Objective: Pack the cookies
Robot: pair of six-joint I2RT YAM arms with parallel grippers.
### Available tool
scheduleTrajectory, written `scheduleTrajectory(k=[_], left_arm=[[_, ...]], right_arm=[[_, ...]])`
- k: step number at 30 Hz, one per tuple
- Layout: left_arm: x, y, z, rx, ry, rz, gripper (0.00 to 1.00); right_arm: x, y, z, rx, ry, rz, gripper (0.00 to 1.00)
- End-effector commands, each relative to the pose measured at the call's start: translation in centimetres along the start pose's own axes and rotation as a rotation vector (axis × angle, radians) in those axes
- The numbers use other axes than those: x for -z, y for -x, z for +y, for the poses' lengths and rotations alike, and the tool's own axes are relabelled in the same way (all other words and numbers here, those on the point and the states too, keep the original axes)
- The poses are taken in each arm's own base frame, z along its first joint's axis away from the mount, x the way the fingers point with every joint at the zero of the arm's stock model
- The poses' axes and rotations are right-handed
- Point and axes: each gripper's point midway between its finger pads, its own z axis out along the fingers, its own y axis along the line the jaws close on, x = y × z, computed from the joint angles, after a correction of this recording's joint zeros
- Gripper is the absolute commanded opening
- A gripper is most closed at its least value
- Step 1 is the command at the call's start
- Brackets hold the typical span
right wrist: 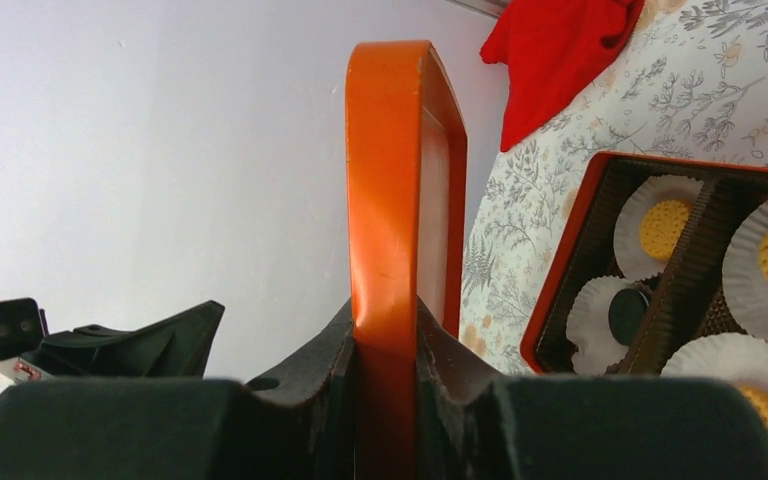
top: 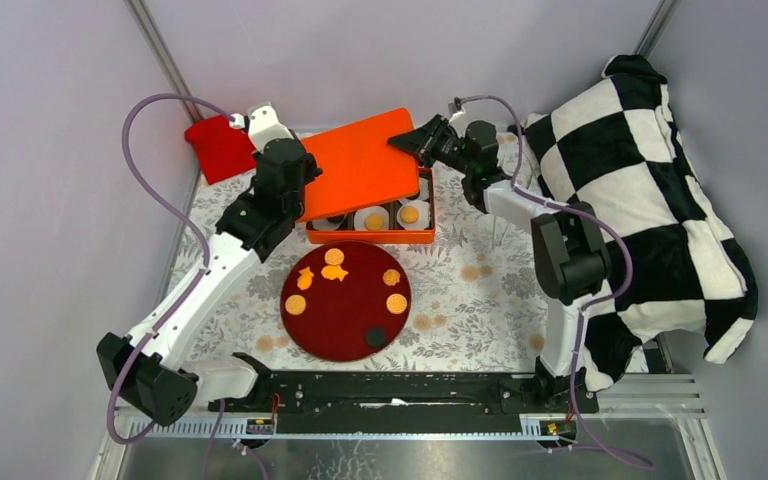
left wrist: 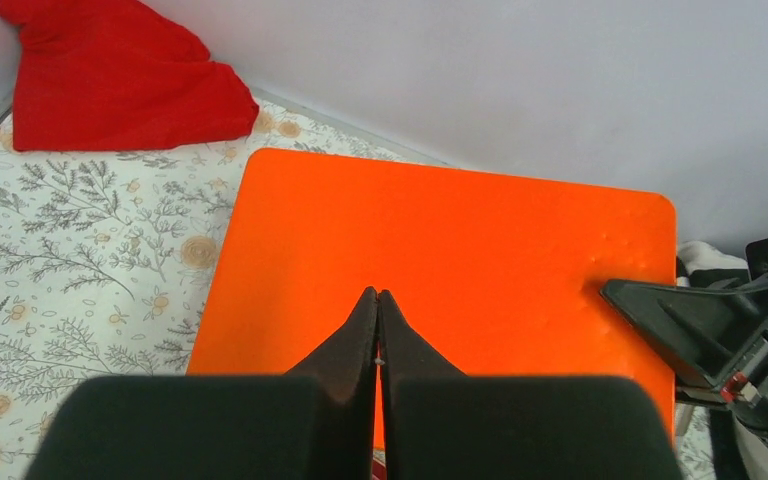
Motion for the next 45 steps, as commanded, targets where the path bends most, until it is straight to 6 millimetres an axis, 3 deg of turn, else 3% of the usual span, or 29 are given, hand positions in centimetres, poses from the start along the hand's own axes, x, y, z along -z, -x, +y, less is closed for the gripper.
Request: scheduleTrajectory(k=[1, 9, 12, 19, 24, 32, 39, 45], left_arm=[[-1.3, 0.1, 0.2, 0.005, 0.014, -0.042, 0.0], [-3.4, -3.2, 1.5, 0.008, 0.048, -0.003, 0.0], [-4.0, -4.2, 1.6, 0.008, 0.042, 0.017, 0.0], [-5.0, -7.4, 1.3, 0.01, -0.002, 0.057, 0.0], [-5.4, -9.7, 1.6, -0.001, -0.012, 0.094, 0.0], [-5.9, -12.4, 2.1, -0.018, -0.021, 0.136, 0.0], [-6.8, -17.4, 2.1, -0.001, -0.048, 0.24, 0.0], [-7.4, -22.1, 1.6, 0.023, -0.09, 0.354, 0.0]], right_arm=[[-1.0, 1.2, 2.9, -0.001, 0.16, -0.015, 0.0], [-0.7, -0.2, -4.5, -0.039, 0.009, -0.002, 0.0], [0.2, -0.3, -6.3, -0.049, -0.025, -0.016, 0.0], [2.2, 1.1, -9.3, -0.036, -0.118, -0.052, 0.0], [2.4, 1.6, -11.8, -0.057, -0.153, -0.054, 0.0], [2.7, 0.7, -15.3, -0.107, -0.201, -0.048, 0.0], [4.5, 0.7, -18.2, -0.107, -0.308, -0.078, 0.01], [5.8, 1.2, -19.4, -0.101, -0.371, -0.095, 0.05]])
